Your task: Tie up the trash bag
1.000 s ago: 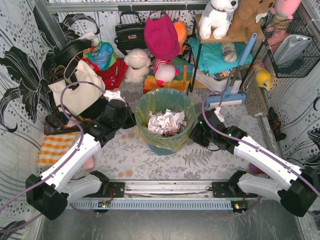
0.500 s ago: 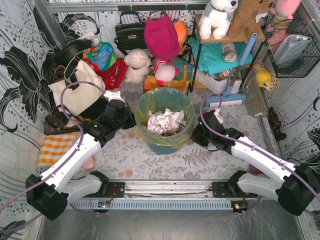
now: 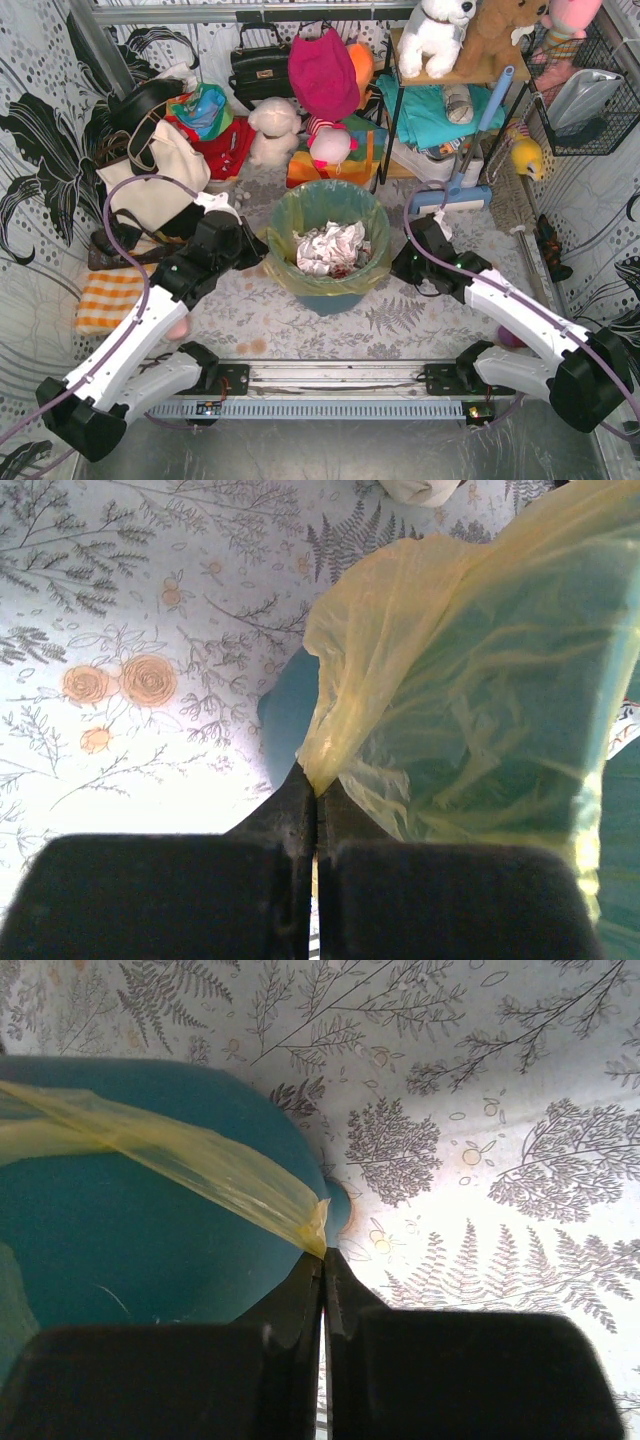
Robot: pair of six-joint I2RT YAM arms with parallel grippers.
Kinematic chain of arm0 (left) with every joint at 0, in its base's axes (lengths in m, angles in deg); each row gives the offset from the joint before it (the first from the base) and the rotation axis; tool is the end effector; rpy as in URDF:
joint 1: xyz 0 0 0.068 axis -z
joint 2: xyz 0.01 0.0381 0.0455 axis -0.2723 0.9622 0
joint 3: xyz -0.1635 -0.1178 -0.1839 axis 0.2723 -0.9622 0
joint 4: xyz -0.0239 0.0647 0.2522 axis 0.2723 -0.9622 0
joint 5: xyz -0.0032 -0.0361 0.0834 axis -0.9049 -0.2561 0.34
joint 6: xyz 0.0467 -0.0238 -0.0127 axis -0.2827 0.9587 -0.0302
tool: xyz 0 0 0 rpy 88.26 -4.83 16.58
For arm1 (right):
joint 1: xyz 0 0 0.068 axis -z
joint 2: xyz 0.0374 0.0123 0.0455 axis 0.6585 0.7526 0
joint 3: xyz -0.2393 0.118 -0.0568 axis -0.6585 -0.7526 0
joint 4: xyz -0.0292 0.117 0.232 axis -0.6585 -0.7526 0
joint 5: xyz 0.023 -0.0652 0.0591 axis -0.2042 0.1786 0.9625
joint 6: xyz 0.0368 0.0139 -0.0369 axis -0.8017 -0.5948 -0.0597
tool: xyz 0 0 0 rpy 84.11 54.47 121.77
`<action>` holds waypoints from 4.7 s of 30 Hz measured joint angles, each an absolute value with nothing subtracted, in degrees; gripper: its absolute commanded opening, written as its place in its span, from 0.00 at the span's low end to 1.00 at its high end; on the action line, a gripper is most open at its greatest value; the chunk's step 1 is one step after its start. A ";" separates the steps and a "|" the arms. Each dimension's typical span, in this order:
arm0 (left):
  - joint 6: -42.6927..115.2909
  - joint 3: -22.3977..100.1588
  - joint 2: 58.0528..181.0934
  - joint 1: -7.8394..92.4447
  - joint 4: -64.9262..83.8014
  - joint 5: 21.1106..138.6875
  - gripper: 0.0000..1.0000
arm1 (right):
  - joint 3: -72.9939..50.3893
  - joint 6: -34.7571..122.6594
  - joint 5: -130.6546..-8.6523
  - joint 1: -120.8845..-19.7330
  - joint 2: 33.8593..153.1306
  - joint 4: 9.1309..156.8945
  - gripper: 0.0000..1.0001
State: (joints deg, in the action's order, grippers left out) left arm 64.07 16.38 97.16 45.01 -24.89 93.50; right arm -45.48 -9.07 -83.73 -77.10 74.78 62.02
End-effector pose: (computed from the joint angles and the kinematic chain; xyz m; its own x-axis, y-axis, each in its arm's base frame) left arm 0.1747 -0.0939 0.3064 -0.6586 -0.3551 -0.6634 0.0028 0.8805 -0.4740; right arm 0.1874 0.1308 0.2421 -0.7211 0.5385 -0.4360 0.2138 0.7714 0.5993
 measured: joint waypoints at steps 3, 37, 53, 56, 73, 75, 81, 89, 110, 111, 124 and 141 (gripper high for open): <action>64.51 16.14 95.13 45.01 -27.19 93.37 0.00 | -44.79 -7.32 -83.73 -76.14 74.78 60.76 0.00; 67.55 30.09 84.09 45.01 -45.24 84.98 0.00 | -20.35 5.01 -71.08 -73.50 65.12 43.95 0.00; 66.35 40.16 93.12 45.01 -43.56 78.97 0.00 | -13.11 6.47 -65.50 -73.50 66.37 45.24 0.00; 65.73 40.62 94.86 45.01 -42.29 77.99 0.00 | -13.11 6.47 -64.61 -73.50 67.66 46.81 0.00; 63.46 33.95 95.37 45.04 -42.51 79.54 0.00 | -27.26 6.23 -75.91 -73.34 62.87 39.75 0.65; 63.55 33.32 95.37 45.06 -41.53 79.32 0.00 | -29.62 5.95 -74.66 -73.34 63.09 41.28 0.65; 63.66 32.64 95.15 45.06 -40.26 79.34 0.00 | -33.07 5.12 -71.47 -73.34 64.44 46.86 0.64; 63.70 32.56 94.93 45.06 -39.82 79.38 0.00 | -36.24 4.92 -70.73 -73.34 67.29 50.66 0.50; 63.88 32.56 93.97 45.06 -39.91 79.43 0.00 | -42.67 1.31 -64.15 -73.32 67.88 58.42 0.42; 63.88 32.56 93.97 45.06 -39.91 79.43 0.00 | -42.88 1.10 -64.02 -73.28 67.61 58.44 0.42; 63.90 32.56 93.53 45.06 -39.98 79.45 0.00 | -44.70 -0.08 -60.52 -73.28 70.41 58.81 0.00; 64.82 34.54 90.73 45.06 -44.41 81.35 0.00 | -34.75 -2.47 -66.86 -73.28 56.71 49.68 0.00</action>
